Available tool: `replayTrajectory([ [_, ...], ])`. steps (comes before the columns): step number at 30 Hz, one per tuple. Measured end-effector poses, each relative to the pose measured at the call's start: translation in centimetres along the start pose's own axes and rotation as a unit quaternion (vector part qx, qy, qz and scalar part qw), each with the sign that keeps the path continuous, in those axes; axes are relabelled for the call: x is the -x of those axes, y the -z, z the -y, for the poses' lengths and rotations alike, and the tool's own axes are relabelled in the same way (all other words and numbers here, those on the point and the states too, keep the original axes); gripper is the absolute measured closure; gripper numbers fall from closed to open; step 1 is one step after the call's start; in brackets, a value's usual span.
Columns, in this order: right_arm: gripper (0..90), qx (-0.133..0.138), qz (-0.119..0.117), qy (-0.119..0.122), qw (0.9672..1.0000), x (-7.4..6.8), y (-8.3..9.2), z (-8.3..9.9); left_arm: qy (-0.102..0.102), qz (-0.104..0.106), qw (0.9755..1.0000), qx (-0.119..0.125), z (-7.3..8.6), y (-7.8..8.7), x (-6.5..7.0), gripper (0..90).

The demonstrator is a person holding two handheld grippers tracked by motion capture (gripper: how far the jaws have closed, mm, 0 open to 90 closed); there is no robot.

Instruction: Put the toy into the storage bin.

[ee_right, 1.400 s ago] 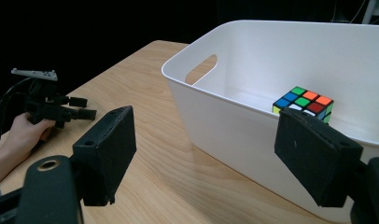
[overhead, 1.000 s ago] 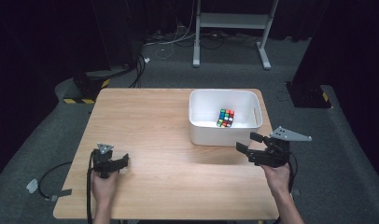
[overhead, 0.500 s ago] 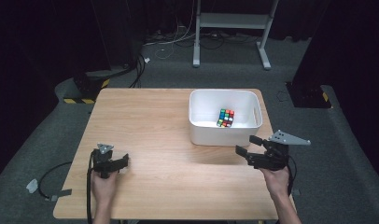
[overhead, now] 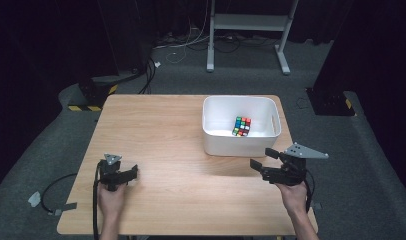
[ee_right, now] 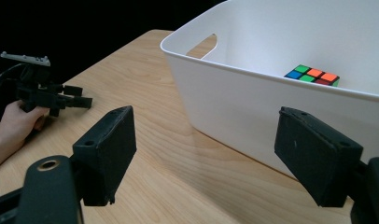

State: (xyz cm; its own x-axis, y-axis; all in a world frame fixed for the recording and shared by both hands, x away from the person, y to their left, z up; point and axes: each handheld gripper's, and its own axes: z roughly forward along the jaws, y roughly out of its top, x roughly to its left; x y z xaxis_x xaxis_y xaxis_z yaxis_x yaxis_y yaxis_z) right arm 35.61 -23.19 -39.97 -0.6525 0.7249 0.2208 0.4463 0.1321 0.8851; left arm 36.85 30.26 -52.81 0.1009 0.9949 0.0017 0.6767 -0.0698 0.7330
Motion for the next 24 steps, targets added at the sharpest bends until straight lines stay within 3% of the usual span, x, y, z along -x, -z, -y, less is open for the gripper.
replayTrajectory([
  [24,20.3,-0.008,0.023,0.004,0.9997,-0.1,-0.6,1.4,0.0,0.0,1.0,0.0,0.0,0.0,0.0,17.8],
])
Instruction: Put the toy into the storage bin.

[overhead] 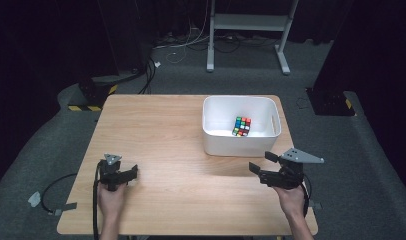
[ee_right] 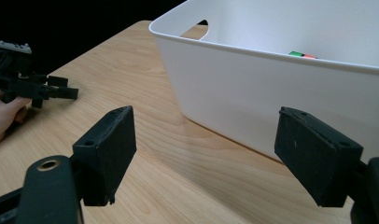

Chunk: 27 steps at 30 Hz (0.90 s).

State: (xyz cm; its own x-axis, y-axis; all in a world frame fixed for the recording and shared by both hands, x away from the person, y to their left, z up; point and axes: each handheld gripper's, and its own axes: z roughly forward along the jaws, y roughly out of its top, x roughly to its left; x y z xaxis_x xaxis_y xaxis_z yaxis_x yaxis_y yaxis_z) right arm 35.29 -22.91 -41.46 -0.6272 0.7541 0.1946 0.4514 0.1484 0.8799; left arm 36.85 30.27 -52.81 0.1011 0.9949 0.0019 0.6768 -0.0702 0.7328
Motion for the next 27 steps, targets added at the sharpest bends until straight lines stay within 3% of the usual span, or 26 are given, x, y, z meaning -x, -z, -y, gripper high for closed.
replayTrajectory([
  [27,20.6,-0.014,0.01,-0.012,0.9998,0.5,-0.7,1.5,0.0,0.0,1.0,0.0,0.0,0.0,0.0,17.8],
])
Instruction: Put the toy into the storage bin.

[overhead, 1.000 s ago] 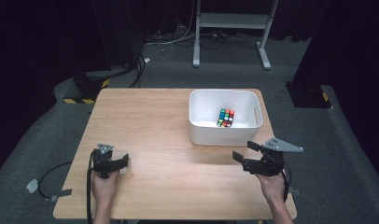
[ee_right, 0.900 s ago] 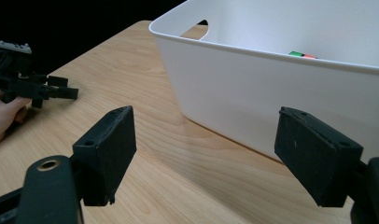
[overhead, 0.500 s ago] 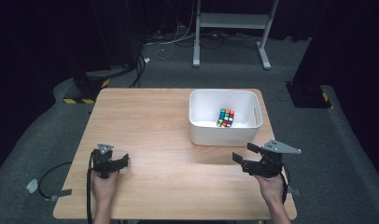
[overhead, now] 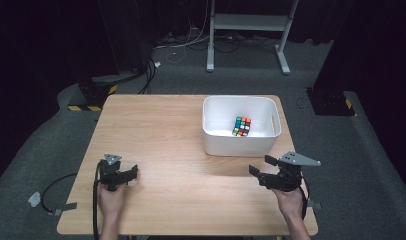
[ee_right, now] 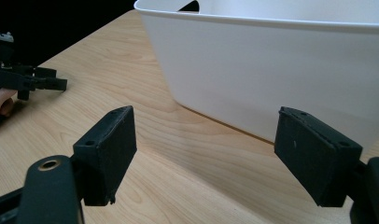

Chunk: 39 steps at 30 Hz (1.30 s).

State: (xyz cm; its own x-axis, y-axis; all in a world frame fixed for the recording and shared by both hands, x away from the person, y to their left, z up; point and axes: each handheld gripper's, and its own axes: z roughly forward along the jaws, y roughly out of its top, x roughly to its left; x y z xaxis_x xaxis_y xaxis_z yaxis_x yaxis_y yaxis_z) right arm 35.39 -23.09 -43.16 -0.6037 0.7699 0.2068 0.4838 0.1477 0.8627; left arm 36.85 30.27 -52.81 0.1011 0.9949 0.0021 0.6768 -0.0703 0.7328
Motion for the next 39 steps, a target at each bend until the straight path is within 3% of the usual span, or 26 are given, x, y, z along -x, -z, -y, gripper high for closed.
replayTrajectory([
  [39,20.9,-0.023,0.013,-0.018,0.9995,1.1,-2.0,1.3,0.0,0.0,1.0,0.0,0.0,0.0,0.0,17.8],
])
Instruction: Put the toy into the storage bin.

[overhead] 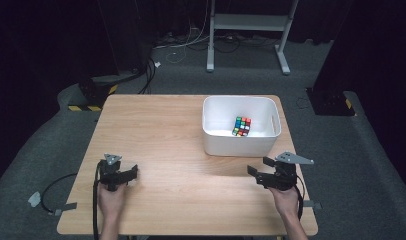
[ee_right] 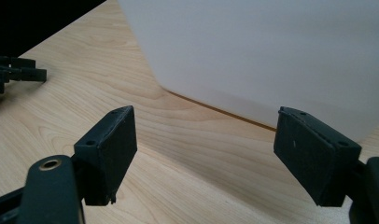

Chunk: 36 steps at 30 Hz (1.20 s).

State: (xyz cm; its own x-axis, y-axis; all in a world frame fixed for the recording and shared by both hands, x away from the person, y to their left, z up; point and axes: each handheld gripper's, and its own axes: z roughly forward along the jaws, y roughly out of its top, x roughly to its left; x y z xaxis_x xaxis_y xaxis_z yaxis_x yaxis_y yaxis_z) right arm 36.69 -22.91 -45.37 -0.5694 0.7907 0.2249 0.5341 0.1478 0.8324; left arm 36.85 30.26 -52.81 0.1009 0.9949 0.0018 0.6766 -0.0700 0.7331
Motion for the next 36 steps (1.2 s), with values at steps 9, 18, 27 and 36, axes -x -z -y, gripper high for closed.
replayTrajectory([
  [9,21.0,-0.005,0.004,-0.003,1.0,0.2,-0.6,0.2,0.0,0.0,1.0,0.0,0.0,0.0,0.0,17.8],
  [18,21.1,-0.009,0.008,-0.006,0.9999,0.4,-1.1,0.5,0.0,0.0,1.0,0.0,0.0,0.0,0.0,17.8],
  [27,21.4,-0.017,0.014,-0.008,0.9997,0.6,-1.6,0.8,0.0,0.0,1.0,0.0,0.0,0.0,0.0,17.8],
  [36,21.6,-0.025,0.015,-0.014,0.9995,0.9,-2.2,1.3,0.0,0.0,1.0,0.0,0.0,0.0,0.0,17.8],
])
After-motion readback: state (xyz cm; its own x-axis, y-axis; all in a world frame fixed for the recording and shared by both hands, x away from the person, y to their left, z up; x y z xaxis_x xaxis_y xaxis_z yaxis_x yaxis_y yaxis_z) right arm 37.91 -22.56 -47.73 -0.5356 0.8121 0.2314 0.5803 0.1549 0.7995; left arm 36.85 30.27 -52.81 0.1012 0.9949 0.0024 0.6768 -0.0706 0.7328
